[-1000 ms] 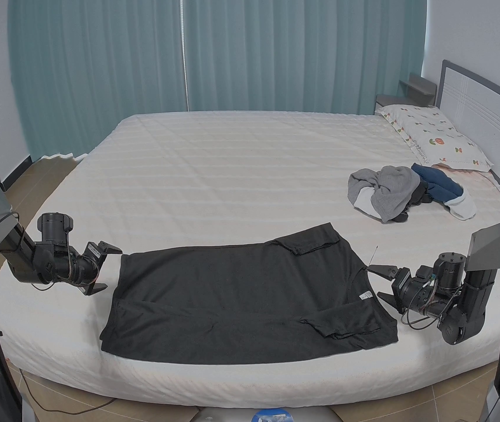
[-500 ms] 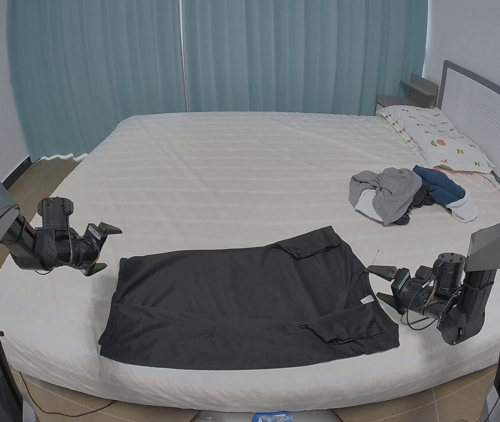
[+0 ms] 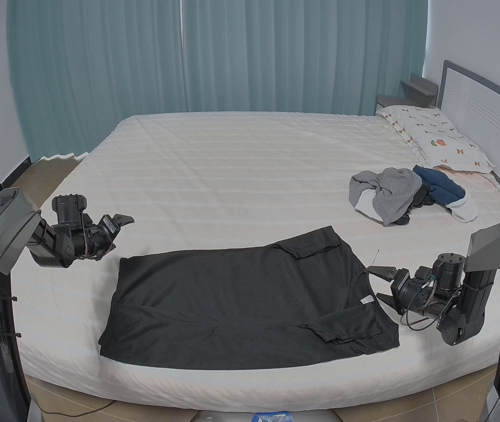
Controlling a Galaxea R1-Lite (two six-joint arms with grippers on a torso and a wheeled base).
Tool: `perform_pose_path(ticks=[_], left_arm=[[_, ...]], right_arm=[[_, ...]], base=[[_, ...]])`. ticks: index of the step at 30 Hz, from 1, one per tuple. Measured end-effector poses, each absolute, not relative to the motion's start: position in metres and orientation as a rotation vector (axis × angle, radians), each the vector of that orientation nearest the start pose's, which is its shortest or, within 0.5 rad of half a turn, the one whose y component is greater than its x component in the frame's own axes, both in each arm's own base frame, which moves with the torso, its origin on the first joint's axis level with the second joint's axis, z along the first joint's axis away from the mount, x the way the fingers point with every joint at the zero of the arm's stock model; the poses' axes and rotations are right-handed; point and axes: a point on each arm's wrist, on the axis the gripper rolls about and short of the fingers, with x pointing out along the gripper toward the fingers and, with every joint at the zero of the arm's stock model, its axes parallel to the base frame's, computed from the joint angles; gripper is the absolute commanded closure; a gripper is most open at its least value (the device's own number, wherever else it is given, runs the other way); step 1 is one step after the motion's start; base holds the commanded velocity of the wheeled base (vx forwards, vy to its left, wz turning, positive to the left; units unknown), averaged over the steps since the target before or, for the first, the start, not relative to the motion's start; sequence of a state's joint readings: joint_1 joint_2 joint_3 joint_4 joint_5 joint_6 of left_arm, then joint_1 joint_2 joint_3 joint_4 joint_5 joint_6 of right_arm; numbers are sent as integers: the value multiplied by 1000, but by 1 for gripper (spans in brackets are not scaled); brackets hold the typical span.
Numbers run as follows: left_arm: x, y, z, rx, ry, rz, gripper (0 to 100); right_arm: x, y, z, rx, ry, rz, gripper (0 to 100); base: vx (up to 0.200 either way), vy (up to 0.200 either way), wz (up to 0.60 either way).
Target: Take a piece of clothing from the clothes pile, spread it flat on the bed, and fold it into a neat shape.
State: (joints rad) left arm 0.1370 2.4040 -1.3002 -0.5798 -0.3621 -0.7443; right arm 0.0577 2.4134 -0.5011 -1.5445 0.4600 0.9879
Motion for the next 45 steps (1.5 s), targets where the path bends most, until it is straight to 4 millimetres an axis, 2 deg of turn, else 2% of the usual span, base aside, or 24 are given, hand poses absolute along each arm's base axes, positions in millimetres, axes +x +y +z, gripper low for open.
perform_pose_path(ticks=[4,11,21,22,34,39,45], left_arm=[[459,56,14,-818,515,-50,0],[452,54,-16,-726,572,-65,0],[448,52,-28,-708,566,-76,0],[448,52,-28,-709,567,-75,100],[446,52,-30,-700,537,-70,100],[444,52,-29,-715,501,-48,100],[441,52,-26,-750,476,-24,100]], right_arm=[[329,29,-26,1028,591,290,0],[329,29,-26,1024,590,291,0],[328,29,-27,1016,595,292,0],[328,29,-27,1016,594,292,0],[336,30,-28,1015,594,292,0],[351,32,-26,1013,625,278,0],[372,46,-11,969,682,259,0]], base=[[0,0,0],[0,0,0],[0,0,0],[0,0,0],[0,0,0],[0,0,0],[0,0,0]])
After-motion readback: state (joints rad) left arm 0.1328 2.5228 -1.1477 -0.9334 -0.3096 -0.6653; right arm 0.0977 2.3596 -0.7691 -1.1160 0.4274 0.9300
